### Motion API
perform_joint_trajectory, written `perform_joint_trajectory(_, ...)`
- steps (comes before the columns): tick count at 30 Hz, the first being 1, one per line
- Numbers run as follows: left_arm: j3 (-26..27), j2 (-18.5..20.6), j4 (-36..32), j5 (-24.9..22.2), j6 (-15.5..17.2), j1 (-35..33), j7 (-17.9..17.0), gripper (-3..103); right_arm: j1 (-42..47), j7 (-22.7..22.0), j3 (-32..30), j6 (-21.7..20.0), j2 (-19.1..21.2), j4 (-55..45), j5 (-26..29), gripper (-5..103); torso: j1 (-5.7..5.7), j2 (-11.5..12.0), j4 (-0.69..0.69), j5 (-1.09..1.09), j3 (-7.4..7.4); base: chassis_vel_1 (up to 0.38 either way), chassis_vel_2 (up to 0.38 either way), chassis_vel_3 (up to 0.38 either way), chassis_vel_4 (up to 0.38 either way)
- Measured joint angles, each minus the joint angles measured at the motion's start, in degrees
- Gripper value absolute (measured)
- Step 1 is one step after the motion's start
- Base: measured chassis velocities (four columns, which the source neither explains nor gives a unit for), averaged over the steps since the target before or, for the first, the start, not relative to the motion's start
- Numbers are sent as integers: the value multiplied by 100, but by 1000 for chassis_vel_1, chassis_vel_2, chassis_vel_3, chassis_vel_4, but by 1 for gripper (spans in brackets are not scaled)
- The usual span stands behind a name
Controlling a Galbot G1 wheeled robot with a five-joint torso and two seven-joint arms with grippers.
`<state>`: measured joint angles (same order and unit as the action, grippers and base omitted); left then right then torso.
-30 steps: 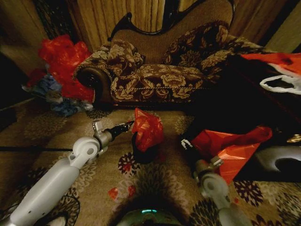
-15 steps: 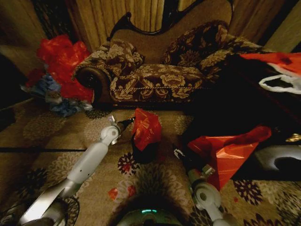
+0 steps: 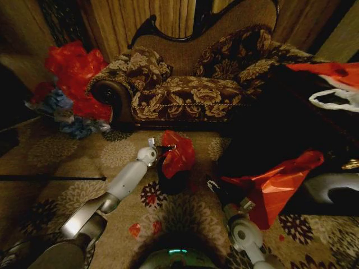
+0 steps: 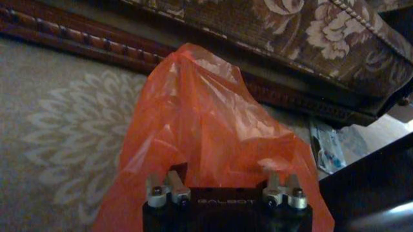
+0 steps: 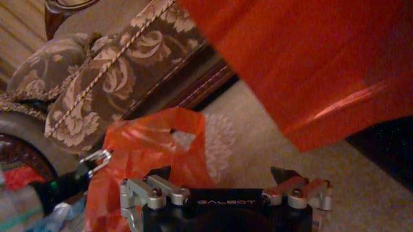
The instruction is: Place a garbage bag over the trash bin.
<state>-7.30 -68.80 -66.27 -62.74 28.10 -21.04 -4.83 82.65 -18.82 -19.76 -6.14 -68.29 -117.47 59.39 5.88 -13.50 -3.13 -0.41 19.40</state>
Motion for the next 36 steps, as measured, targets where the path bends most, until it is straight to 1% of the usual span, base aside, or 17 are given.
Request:
perform_joint_trajectory(2,17,143,-260,-4,-36,-151,-19,62,-5,-2,-30,22,-2,23,0,100,0,0,2,-1,0,0,0,0,0)
perform_joint_trajectory(4,58,290,-521,-7,-182,-338,-9,54,-25,-15,-31,39,-20,39,1,100,0,0,2,-1,0,0,0,0,0)
perform_joint_trajectory(5,58,290,-521,-7,-182,-338,-9,54,-25,-15,-31,39,-20,39,1,100,0,0,2,-1,0,0,0,0,0)
perform_joint_trajectory(7,108,414,-789,6,-294,-551,28,45,-32,-18,-21,47,-40,41,-5,100,0,0,2,-2,0,0,0,0,0)
perform_joint_trajectory(8,108,414,-789,6,-294,-551,28,45,-32,-18,-21,47,-40,41,-5,100,0,0,2,-2,0,0,0,0,0)
perform_joint_trajectory(11,166,582,-1134,197,-586,-824,164,34,-3,-15,-7,58,-62,41,-42,100,-1,0,0,-2,0,0,0,0,0)
perform_joint_trajectory(13,172,623,-1192,246,-675,-868,209,34,4,-12,-7,61,-66,41,-51,100,-1,0,1,-2,0,0,0,0,0)
perform_joint_trajectory(15,188,724,-1322,348,-841,-953,308,26,17,-3,-6,75,-83,44,-79,100,-1,0,2,-1,0,0,0,0,0)
perform_joint_trajectory(17,190,744,-1339,369,-877,-966,335,22,20,-2,-6,79,-89,46,-88,100,-1,0,2,-1,0,0,0,0,0)
perform_joint_trajectory(19,207,802,-1364,418,-1011,-995,444,14,28,-1,-5,85,-105,50,-106,100,-1,0,1,-1,0,0,0,0,0)
perform_joint_trajectory(22,231,822,-1371,419,-1061,-1001,502,10,30,0,-5,91,-108,51,-113,100,-1,0,1,-1,0,0,0,0,0)
perform_joint_trajectory(24,255,847,-1376,407,-1137,-1012,618,3,30,3,-10,100,-106,65,-116,100,0,0,0,-1,0,0,0,0,0)
perform_joint_trajectory(29,305,905,-1423,403,-1346,-1065,800,0,9,6,-17,103,-101,91,-116,100,0,0,0,0,0,0,0,0,0)
perform_joint_trajectory(32,353,1070,-1512,670,-1861,-1194,1223,0,-45,23,-12,103,-115,144,-116,100,-1,0,0,0,0,0,0,0,0)
perform_joint_trajectory(33,353,1165,-1535,847,-2220,-1254,1476,0,-68,34,-4,103,-124,166,-116,100,0,0,0,-1,0,0,0,0,0)
perform_joint_trajectory(34,353,1165,-1535,847,-2220,-1254,1476,0,-68,34,-4,103,-124,166,-116,100,0,0,0,-1,0,0,0,0,0)
perform_joint_trajectory(36,297,1448,-1610,1027,-3195,-1377,2122,0,-141,78,22,102,-149,221,-115,100,0,0,1,-1,0,0,0,0,0)
